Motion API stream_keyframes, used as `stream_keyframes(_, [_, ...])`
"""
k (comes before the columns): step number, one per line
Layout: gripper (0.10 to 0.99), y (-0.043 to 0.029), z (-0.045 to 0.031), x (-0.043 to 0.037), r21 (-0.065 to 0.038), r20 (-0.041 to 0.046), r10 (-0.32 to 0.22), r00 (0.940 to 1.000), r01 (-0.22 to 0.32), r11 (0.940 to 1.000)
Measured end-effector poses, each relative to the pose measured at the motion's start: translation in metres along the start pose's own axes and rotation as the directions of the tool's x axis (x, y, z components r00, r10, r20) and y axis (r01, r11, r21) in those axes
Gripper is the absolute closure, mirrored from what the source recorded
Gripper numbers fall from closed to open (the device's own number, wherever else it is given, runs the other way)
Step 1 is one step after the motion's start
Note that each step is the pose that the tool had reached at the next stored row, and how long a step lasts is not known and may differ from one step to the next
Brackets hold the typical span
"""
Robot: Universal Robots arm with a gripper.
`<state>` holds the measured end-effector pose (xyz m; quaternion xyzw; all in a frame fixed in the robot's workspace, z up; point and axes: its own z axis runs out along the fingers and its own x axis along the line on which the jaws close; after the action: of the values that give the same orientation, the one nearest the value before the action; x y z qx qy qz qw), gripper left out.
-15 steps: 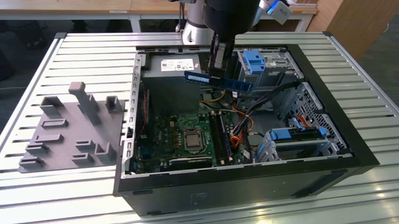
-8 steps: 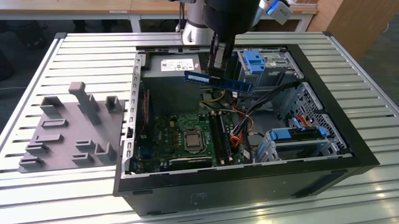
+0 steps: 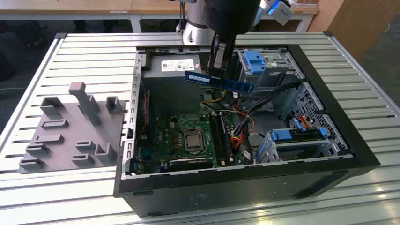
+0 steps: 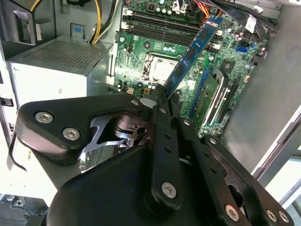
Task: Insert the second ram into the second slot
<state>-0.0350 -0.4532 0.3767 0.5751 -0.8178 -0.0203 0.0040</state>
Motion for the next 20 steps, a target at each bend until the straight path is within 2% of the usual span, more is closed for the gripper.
stream_keyframes(20, [0.949,0.0,0.0,0.0,0.0,0.0011,0.028,0.9996,-0.028,0.9996])
